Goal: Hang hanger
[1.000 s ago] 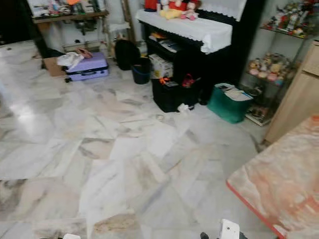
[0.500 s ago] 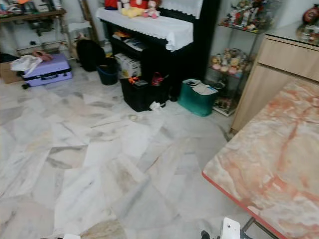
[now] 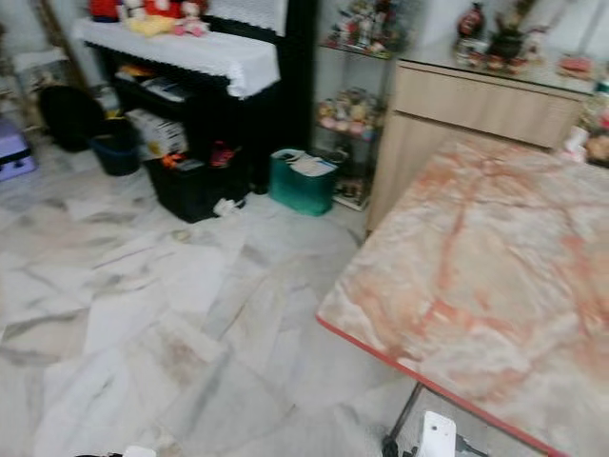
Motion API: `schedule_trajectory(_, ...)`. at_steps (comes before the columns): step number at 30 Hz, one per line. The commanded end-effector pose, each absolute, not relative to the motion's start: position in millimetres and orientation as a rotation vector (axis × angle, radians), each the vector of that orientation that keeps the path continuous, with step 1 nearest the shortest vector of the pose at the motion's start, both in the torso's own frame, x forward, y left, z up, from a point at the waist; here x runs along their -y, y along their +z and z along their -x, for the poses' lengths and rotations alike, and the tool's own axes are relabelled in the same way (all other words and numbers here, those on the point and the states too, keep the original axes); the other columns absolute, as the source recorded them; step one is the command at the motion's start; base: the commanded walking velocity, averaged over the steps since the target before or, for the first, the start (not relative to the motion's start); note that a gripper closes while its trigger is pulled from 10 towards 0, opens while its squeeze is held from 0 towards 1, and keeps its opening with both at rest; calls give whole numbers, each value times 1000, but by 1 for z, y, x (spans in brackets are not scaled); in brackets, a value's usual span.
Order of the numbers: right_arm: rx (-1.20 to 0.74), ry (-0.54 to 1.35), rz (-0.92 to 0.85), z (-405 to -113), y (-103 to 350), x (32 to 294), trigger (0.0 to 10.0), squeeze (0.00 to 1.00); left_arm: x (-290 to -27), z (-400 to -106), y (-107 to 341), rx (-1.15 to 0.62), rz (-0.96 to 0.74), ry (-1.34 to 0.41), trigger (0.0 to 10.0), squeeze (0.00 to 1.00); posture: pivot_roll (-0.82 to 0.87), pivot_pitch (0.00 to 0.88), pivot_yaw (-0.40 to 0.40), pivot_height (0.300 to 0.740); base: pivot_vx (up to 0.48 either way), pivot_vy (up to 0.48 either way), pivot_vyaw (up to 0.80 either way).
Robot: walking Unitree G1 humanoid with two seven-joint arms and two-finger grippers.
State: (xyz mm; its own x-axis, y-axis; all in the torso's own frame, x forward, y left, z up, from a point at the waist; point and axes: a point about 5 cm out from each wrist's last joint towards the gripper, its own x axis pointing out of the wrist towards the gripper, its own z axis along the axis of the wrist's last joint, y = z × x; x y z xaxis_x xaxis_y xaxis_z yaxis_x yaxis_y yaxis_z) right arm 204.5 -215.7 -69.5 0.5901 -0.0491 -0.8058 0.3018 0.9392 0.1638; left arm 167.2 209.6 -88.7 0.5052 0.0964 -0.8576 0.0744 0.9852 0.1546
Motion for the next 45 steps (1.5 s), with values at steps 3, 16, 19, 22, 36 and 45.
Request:
schedule_trajectory(3, -937, -223, -295, -200, -71, 219, 10000, 0, -208, -166, -90, -1051, -179, 5, 10000, 0, 101, 0, 15, 740, 0, 0, -750)
schedule_trajectory(16, -938, -223, -302, -200, -72, 217, 10000, 0, -210, -166, -89, -1050, -189, -5, 10000, 0, 101, 0, 23, 740, 0, 0, -751)
schedule_trajectory(19, -937, -222, -302, -199, -72, 217, 10000, 0, -209, -166, -89, -1051, -190, -9, 10000, 0, 99, 0, 25, 740, 0, 0, -750)
schedule_trajectory(22, -937, -221, -301, -199, -72, 218, 10000, 0, -209, -166, -89, -1052, -191, -10, 10000, 0, 99, 0, 25, 740, 0, 0, -750)
schedule_trajectory(36, -917, -231, -314, -199, -72, 217, 10000, 0, -209, -166, -89, -1050, -215, -26, 10000, 0, 99, 0, 30, 740, 0, -115, -429)
schedule_trajectory(45, -915, -233, -317, -201, -71, 217, 10000, 0, -208, -168, -89, -1050, -214, -25, 10000, 0, 101, 0, 29, 740, 0, -346, 0)
